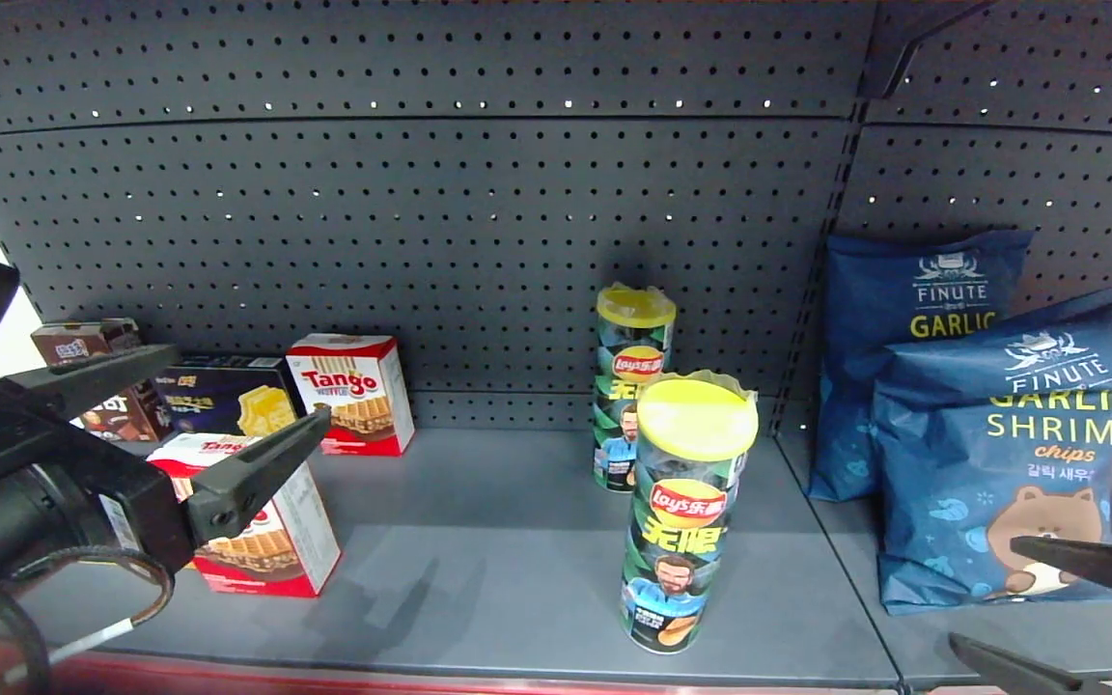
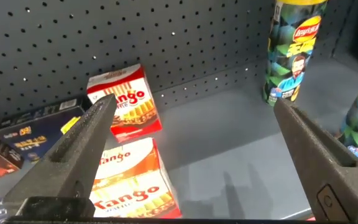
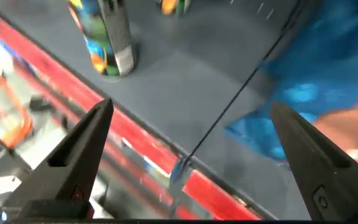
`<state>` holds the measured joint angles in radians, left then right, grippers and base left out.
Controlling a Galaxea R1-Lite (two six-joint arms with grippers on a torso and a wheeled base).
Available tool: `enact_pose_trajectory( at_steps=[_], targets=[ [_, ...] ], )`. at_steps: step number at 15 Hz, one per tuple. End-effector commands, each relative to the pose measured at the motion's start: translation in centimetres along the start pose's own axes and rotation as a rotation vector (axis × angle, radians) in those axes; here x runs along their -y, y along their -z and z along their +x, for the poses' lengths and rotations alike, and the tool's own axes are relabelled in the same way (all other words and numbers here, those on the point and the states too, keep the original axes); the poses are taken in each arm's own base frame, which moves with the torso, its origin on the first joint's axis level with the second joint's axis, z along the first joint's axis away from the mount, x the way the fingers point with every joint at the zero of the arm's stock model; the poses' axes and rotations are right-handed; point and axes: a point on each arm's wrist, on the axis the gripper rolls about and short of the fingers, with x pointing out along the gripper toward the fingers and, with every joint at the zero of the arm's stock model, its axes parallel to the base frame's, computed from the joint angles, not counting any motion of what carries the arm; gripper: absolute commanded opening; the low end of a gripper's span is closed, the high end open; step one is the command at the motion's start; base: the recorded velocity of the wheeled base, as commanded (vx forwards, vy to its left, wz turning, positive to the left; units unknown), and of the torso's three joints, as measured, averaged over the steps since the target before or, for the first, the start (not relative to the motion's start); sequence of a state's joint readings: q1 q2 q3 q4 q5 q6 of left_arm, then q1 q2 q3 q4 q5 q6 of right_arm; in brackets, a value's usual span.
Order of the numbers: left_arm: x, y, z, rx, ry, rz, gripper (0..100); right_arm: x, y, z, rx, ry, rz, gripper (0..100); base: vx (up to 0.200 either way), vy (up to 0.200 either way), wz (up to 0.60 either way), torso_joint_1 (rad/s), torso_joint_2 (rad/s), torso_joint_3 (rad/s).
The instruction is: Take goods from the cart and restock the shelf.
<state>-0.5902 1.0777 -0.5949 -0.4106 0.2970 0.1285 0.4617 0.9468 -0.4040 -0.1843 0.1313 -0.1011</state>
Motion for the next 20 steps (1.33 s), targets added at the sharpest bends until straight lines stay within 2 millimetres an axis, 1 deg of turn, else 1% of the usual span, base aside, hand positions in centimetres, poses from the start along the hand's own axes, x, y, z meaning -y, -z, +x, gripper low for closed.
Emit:
enact_pose_trajectory(
  at_steps=[1,2,3,6,8,10,13,20],
  targets=[
    [0.0,0.3,0.4,-0.021,-0.010,0.017,100,-0.5,0.3,2.9,-0.109,-0.033,-0.009,100,0.000,0.000,0.00,0.000,0.00,0.000],
    [0.0,0.3,0.4,-0.021,-0.010,0.017,100,-0.5,0.3,2.9,-0.109,-0.033,-0.009,100,0.000,0.000,0.00,0.000,0.00,0.000],
    [-0.1,0.3,0.5,-0.020,-0.014,0.018,100,-0.7,-0.1,4.9,-0.103,-0.001,-0.026,100,0.000,0.000,0.00,0.000,0.00,0.000],
    [-0.3,0.6,0.5,-0.033,-0.027,0.020,100,-0.8,-0.9,6.6,-0.122,-0.001,-0.031,100,0.000,0.000,0.00,0.000,0.00,0.000],
    [-0.2,0.9,0.4,-0.041,-0.025,0.023,100,-1.4,-2.0,8.0,-0.117,-0.029,-0.045,100,0.000,0.000,0.00,0.000,0.00,0.000],
    [-0.2,1.0,0.5,-0.043,-0.025,0.025,100,-1.8,-2.6,9.2,-0.122,-0.049,-0.054,100,0.000,0.000,0.00,0.000,0.00,0.000],
    [-0.2,0.9,0.4,-0.041,-0.022,0.023,100,-1.9,-2.9,10.1,-0.132,-0.054,-0.057,100,0.000,0.000,0.00,0.000,0.00,0.000],
    [-0.2,1.0,0.6,-0.045,-0.022,0.022,100,-2.5,-2.9,11.0,-0.147,-0.080,-0.070,100,0.000,0.000,0.00,0.000,0.00,0.000]
  ],
)
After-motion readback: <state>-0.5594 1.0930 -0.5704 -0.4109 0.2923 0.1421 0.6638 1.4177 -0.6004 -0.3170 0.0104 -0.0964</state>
